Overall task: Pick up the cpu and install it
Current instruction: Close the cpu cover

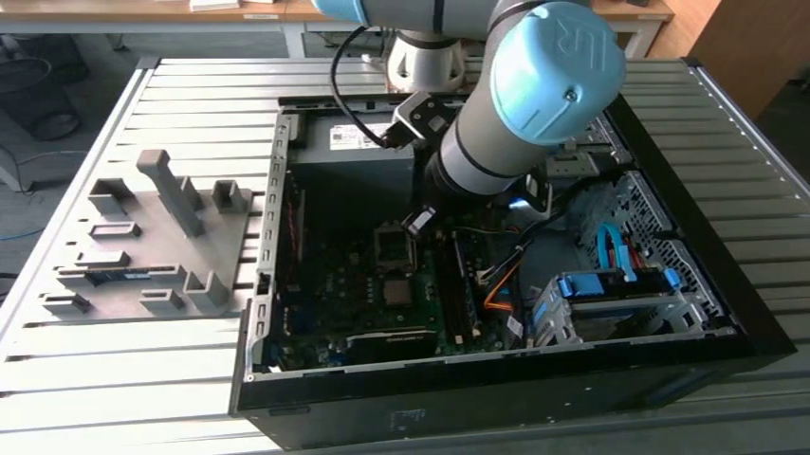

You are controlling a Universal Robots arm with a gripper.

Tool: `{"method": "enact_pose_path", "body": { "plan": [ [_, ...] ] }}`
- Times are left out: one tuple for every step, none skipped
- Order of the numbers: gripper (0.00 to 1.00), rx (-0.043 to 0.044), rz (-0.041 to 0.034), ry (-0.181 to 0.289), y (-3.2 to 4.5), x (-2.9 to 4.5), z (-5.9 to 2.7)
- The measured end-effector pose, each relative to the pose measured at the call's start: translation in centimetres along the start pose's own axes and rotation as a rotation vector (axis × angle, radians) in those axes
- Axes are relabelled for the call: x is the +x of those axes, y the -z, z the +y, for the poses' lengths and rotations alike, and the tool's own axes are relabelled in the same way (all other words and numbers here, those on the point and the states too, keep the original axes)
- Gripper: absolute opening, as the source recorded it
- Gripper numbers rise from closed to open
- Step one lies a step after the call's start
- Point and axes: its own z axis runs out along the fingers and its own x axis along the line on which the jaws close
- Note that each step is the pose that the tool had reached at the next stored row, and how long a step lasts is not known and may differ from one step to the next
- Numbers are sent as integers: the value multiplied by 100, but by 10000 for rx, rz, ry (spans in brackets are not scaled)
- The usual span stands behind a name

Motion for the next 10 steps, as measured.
{"method": "enact_pose_path", "body": {
  "plan": [
    [10, -21, -10, 0, -12, 1, -6],
    [10, -44, -29, 3, -23, 3, -10],
    [10, -73, -56, 10, -34, 5, -15],
    [10, -96, -78, 17, -47, 6, -20],
    [10, -107, -89, 20, -63, 8, -26],
    [10, -112, -92, 20, -80, 10, -33],
    [10, -112, -91, 19, -98, 13, -40],
    [10, -113, -90, 19, -114, 15, -47],
    [10, -114, -91, 20, -131, 18, -53],
    [10, -115, -92, 20, -147, 20, -60]
  ]
}}
